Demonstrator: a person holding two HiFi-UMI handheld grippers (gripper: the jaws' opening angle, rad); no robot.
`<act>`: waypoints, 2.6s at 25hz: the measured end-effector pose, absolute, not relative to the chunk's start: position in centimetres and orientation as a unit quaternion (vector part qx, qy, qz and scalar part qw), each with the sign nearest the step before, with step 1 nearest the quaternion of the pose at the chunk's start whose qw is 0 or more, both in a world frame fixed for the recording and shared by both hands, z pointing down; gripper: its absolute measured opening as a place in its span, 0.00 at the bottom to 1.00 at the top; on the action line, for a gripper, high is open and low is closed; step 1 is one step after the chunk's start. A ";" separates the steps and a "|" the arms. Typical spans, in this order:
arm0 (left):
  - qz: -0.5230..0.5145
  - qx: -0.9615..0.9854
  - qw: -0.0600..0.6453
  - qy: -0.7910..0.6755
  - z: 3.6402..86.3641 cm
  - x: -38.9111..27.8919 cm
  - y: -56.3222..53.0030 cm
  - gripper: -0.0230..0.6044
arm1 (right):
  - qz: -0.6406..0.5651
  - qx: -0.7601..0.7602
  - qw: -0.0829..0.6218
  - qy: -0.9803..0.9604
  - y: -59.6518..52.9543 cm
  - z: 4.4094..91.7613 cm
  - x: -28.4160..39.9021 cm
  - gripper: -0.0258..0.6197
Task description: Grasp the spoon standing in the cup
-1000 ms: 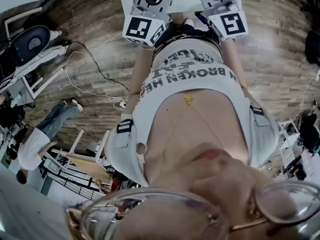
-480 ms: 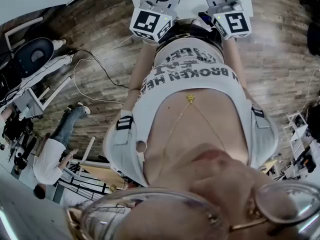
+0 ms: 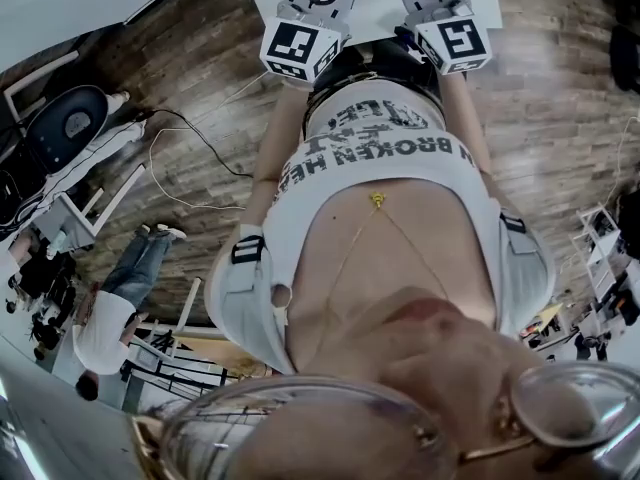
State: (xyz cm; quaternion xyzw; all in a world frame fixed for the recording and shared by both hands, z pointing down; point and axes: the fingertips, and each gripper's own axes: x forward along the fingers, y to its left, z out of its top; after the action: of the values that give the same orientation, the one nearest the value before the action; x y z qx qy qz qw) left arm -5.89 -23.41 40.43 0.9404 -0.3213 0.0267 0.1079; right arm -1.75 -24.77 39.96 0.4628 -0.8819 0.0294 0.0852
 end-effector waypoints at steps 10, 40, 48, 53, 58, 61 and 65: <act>0.060 0.922 0.128 -0.359 44.2 -1.3 -24.7 0.02 | 0.046 0.418 0.133 -0.897 -26.9 44.0 3.0 0.05; 0.104 0.883 0.203 -0.410 51.1 -2.9 -23.0 0.02 | 0.201 0.362 0.263 -0.872 -30.0 58.8 4.4 0.05; 0.102 0.876 0.206 -0.425 51.0 -3.9 -22.7 0.02 | 0.216 0.392 0.204 -0.871 -31.9 57.6 5.8 0.19; 0.097 0.869 0.209 -0.438 50.7 -5.1 -22.2 0.02 | 0.239 0.391 0.197 -0.867 -33.0 58.1 5.9 0.28; 0.098 0.857 0.213 -0.458 50.8 -6.2 -21.7 0.02 | 0.263 0.372 0.203 -0.867 -33.4 59.5 5.6 0.30; 0.098 0.851 0.216 -0.469 50.7 -6.5 -21.4 0.02 | 0.265 0.368 0.211 -0.866 -33.6 59.9 5.6 0.30; 0.098 0.843 0.220 -0.481 51.0 -7.2 -20.7 0.02 | 0.282 0.365 0.199 -0.865 -33.7 60.5 5.4 0.29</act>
State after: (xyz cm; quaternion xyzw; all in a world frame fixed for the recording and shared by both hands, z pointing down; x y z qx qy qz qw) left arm -7.19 -20.71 50.97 0.8432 -0.4807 0.0980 0.2197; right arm 5.39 -33.72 60.52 0.3648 -0.8647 0.2821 0.1989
